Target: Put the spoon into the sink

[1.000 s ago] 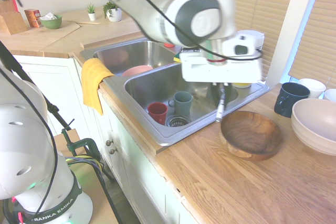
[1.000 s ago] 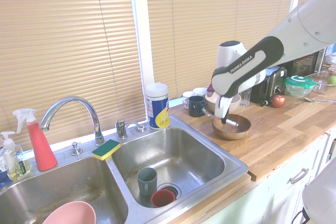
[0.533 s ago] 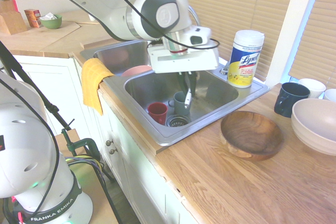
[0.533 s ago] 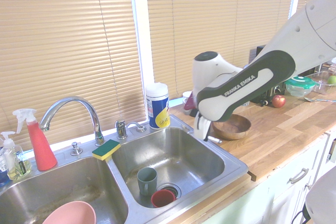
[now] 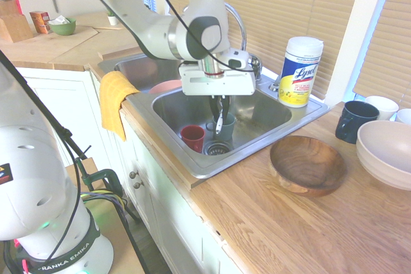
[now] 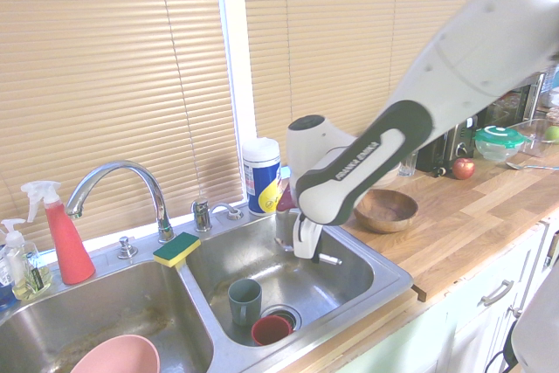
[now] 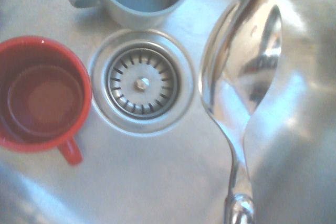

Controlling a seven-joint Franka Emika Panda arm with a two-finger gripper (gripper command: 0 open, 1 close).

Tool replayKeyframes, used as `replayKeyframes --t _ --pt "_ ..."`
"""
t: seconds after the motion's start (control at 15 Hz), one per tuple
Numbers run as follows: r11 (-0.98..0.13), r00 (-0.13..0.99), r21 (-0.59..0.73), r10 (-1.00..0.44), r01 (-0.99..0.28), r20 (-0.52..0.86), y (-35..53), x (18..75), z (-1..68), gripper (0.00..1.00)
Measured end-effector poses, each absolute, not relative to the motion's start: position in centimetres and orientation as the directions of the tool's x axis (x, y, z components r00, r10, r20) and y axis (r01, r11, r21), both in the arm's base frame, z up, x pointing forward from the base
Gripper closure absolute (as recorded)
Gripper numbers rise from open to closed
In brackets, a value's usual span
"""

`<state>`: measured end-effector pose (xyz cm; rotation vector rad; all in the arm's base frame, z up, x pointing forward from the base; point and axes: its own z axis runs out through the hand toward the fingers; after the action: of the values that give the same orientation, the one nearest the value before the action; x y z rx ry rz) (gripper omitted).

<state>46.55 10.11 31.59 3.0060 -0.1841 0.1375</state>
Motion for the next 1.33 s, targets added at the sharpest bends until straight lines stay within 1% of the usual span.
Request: replayKeyframes --t 0.27,0.47,0.67,0.87,1.13,1.33 --pt "-0.981 0.987 0.112 -0.159 -0.16 0.019 10.8 50.6 27.2 1.0" --pt "-0.978 0.985 0.12 -0.174 -0.171 -0.017 11.5 51.7 23.9 1.0" --pt "-0.97 0.977 0.123 -0.213 -0.211 -0.001 11.7 52.6 21.5 1.0" --pt "-0.959 0.964 0.102 -0.256 -0.263 0.071 12.3 55.2 19.1 1.0" --pt "-0.955 0.958 0.087 -0.278 -0.284 0.076 13.4 58.5 15.6 1.0" --pt "-0.954 0.957 0.086 -0.28 -0.286 0.079 13.7 59.9 13.8 1.0"
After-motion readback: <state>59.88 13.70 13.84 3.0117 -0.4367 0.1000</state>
